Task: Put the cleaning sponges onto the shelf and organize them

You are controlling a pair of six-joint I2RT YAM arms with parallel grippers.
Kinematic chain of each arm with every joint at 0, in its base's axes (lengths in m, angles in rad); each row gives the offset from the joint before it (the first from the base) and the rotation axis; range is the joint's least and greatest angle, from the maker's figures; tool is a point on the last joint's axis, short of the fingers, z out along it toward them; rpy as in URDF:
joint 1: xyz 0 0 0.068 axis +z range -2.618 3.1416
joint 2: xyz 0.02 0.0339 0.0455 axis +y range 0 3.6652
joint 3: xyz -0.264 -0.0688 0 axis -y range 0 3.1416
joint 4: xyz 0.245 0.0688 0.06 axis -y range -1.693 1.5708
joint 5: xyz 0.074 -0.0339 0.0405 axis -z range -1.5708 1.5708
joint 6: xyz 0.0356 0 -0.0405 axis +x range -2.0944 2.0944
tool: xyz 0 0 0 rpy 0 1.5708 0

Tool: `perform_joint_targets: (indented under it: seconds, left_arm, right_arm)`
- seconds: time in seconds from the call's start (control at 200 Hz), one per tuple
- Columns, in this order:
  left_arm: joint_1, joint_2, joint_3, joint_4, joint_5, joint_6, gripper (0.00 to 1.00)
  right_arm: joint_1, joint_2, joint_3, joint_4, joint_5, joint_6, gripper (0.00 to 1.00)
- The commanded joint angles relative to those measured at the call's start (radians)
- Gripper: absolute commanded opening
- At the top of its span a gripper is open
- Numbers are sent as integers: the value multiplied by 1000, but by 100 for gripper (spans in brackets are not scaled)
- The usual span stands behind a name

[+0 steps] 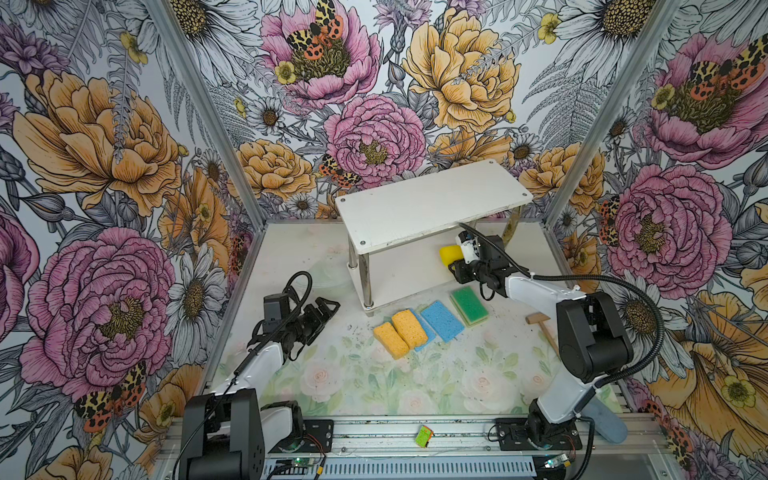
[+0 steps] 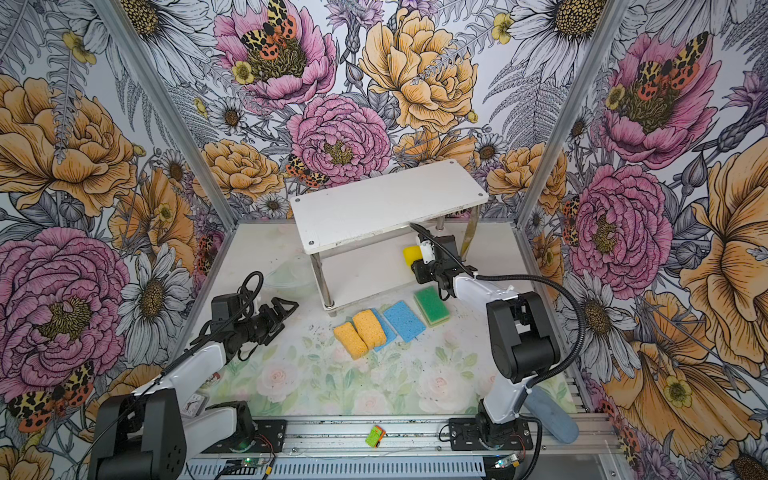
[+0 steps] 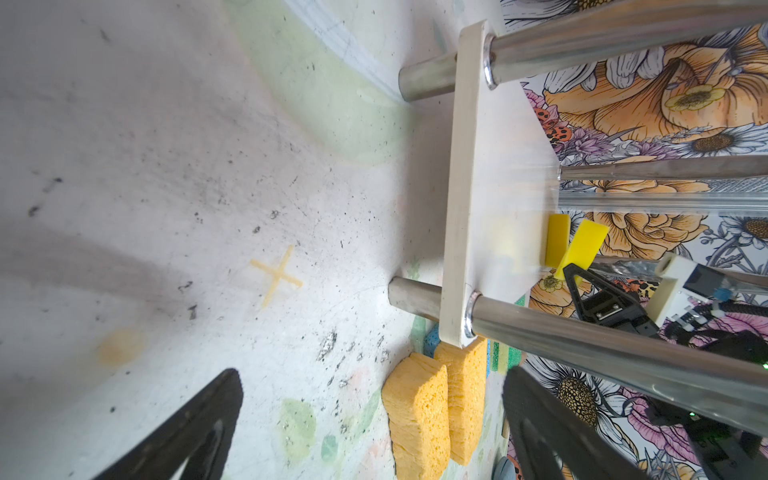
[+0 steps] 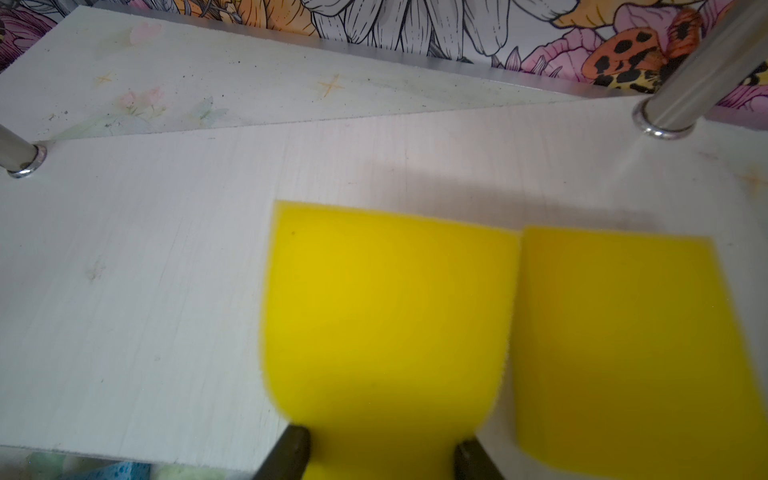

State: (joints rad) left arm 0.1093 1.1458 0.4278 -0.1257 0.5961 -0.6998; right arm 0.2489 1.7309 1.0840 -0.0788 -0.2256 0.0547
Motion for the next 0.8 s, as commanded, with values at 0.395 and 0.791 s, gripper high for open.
perform_joint_targets:
  seconds: [0.395, 0.791]
  left_arm:
    - [12, -10, -9, 14, 17, 16, 99]
    - [12, -12, -12, 12, 16, 16, 99]
  right_arm:
    - [-4, 59, 96, -74, -4, -10, 45]
    - [-4, 73, 118, -97, 12, -18, 46]
